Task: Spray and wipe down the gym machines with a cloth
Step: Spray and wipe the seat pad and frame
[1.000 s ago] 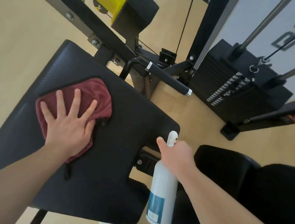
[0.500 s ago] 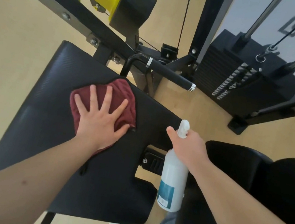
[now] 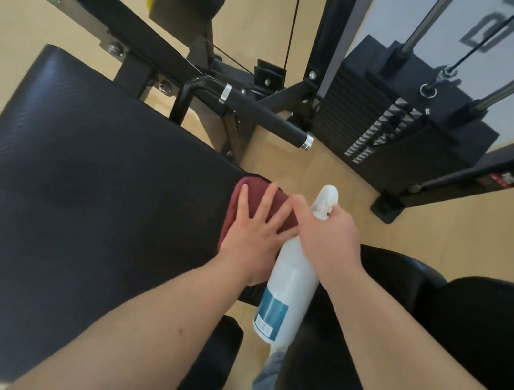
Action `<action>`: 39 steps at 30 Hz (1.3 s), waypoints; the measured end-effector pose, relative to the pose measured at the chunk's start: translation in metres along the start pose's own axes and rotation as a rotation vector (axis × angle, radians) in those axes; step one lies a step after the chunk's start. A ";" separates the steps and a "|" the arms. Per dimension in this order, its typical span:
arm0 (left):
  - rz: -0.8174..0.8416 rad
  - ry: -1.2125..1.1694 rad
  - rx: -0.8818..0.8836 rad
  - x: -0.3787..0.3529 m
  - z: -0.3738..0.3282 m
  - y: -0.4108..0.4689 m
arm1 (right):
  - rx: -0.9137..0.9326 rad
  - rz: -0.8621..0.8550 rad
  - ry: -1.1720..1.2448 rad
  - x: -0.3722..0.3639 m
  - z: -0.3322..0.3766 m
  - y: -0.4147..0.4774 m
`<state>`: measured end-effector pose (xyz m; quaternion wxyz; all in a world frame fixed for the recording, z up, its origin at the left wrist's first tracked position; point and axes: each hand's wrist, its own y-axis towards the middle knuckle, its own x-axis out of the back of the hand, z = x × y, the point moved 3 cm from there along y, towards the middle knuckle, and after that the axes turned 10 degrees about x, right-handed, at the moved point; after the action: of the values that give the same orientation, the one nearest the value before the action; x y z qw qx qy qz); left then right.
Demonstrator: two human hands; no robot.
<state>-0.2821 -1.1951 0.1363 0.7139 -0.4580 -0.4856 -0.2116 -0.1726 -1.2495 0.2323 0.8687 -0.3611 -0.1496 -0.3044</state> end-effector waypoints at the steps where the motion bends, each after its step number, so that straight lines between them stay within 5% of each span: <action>1: -0.002 -0.002 -0.023 -0.002 -0.003 0.003 | 0.005 -0.019 -0.002 0.002 -0.002 0.000; 5: -0.032 0.024 -0.032 -0.002 0.011 -0.005 | 0.043 -0.017 -0.032 0.002 -0.004 -0.004; 17: -0.088 -0.064 0.545 0.006 0.124 -0.076 | 0.063 0.072 -0.228 -0.013 0.003 -0.025; 33: -0.040 0.034 0.213 0.013 0.025 -0.001 | 0.105 0.036 -0.108 0.003 -0.010 -0.007; 39: -0.009 0.007 -0.036 0.012 -0.008 0.018 | 0.089 0.023 -0.086 0.002 -0.012 -0.008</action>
<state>-0.2596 -1.1918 0.1382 0.7063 -0.4680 -0.4812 -0.2250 -0.1755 -1.2635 0.2291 0.8801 -0.3365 -0.1959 -0.2715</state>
